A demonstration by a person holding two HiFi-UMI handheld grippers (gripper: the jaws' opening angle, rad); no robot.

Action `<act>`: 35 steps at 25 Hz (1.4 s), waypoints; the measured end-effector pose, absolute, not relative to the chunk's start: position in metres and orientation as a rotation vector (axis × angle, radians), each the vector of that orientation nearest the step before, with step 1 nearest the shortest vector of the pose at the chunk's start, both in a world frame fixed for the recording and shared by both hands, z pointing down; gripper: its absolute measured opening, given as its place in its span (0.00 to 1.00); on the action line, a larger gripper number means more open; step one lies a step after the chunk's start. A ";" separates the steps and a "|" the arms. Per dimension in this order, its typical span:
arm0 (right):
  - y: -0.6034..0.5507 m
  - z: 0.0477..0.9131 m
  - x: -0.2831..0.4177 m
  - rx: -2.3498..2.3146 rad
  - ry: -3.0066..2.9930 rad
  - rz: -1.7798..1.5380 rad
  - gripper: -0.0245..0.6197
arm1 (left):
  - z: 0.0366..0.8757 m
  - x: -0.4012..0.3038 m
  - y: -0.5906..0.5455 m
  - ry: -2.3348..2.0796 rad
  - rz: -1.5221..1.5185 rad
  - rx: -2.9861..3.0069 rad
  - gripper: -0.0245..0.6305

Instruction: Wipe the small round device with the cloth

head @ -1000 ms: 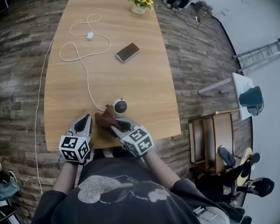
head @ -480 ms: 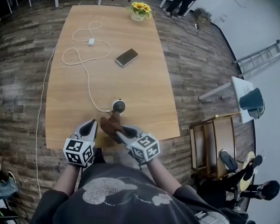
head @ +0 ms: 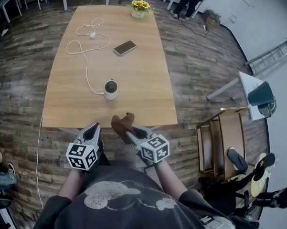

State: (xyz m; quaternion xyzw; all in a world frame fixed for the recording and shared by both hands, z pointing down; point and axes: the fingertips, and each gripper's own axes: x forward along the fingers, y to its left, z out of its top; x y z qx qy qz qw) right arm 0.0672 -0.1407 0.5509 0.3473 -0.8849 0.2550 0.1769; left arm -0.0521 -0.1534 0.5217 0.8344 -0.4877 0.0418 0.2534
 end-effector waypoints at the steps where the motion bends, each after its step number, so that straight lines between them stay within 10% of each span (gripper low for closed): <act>1: -0.130 0.553 0.074 0.986 -2.505 0.723 0.15 | 0.522 -0.048 -0.141 -1.335 0.113 2.267 0.07; 35: 0.091 0.515 0.111 1.187 -2.568 0.713 0.15 | 0.491 -0.059 0.118 -1.406 0.097 2.275 0.07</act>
